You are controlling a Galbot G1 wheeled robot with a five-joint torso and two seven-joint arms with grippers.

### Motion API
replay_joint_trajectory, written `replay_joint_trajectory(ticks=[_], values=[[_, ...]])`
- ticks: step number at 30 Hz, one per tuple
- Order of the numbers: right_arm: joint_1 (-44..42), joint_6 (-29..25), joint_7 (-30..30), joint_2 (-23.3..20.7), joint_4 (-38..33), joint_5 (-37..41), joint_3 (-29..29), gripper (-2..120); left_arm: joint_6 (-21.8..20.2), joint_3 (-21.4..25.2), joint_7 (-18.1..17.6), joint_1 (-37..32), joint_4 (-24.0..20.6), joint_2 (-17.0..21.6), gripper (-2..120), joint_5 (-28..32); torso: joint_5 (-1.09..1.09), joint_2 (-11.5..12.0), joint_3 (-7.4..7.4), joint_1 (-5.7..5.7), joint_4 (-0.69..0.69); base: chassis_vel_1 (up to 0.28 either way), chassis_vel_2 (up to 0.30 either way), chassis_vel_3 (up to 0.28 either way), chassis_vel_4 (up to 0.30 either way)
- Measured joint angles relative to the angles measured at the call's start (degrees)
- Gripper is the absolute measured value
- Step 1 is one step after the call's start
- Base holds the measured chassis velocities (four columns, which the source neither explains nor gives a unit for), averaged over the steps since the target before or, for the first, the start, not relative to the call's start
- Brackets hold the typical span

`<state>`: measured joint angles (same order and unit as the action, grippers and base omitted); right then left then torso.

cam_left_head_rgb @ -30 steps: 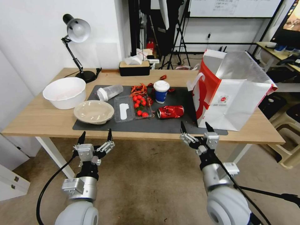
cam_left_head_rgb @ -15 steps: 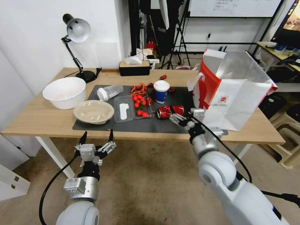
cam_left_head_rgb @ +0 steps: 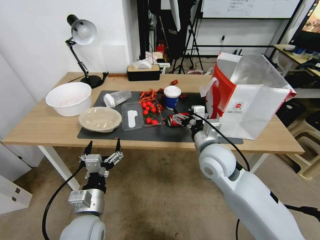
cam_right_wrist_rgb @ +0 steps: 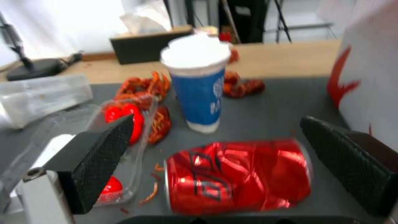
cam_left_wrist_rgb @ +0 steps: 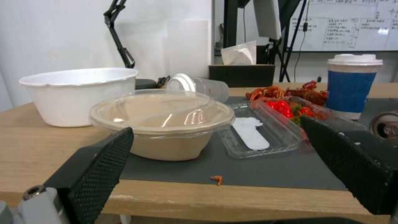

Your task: Pick up the trash from the table and place it into the takeout bag.

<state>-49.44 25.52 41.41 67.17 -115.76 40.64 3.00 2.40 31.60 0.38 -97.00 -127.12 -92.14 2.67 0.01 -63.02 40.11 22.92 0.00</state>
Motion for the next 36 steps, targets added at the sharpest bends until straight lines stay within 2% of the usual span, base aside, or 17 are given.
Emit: replay_joint_trajectory(ticks=[2, 5, 10, 18, 25, 36], values=[[0.05, 0.21, 1.16, 1.02, 0.5, -0.01, 0.05, 100, 0.0, 0.01, 0.0, 0.0, 0.01, 0.0, 100, -0.04, -0.03, 0.0, 0.0, 0.0, -0.01, 0.0, 0.0, 0.0, 0.0], [0.64, 1.51, 7.06, 6.93, 3.11, -0.47, 0.27, 100, 0.03, 0.06, 0.08, -0.02, 0.14, 0.0, 100, -0.13, -0.03, 0.0, 0.0, 0.0, 0.0, 0.0, 0.0, 0.0, 0.0], [2.3, 2.31, 9.67, 10.67, 5.92, -1.96, 1.35, 100, 0.64, 0.26, 0.09, -0.08, 0.57, 0.0, 100, -0.13, -0.02, 0.0, 0.0, 0.0, 0.0, 0.0, 0.0, 0.0, 0.0], [3.66, 2.8, 11.89, 13.07, 8.35, -1.02, 1.82, 100, 1.35, 0.62, 0.04, -0.05, 1.36, 0.0, 100, -0.09, -0.02, 0.0, 0.0, 0.0, -0.01, 0.0, 0.0, 0.0, 0.0], [3.92, 2.38, 16.38, 19.46, 8.92, 2.93, -0.21, 100, 1.58, 0.6, 0.0, 0.19, 2.14, 0.0, 100, -0.05, -0.02, 0.0, 0.0, 0.0, 0.0, 0.0, 0.0, 0.0, 0.0], [3.75, 2.38, 17.63, 21.58, 8.6, 4.43, -1.54, 100, 1.59, 0.62, 0.0, 0.26, 2.2, 0.0, 100, -0.04, -0.02, 0.0, 0.0, 0.0, 0.0, 0.0, 0.0, 0.0, 0.0]])
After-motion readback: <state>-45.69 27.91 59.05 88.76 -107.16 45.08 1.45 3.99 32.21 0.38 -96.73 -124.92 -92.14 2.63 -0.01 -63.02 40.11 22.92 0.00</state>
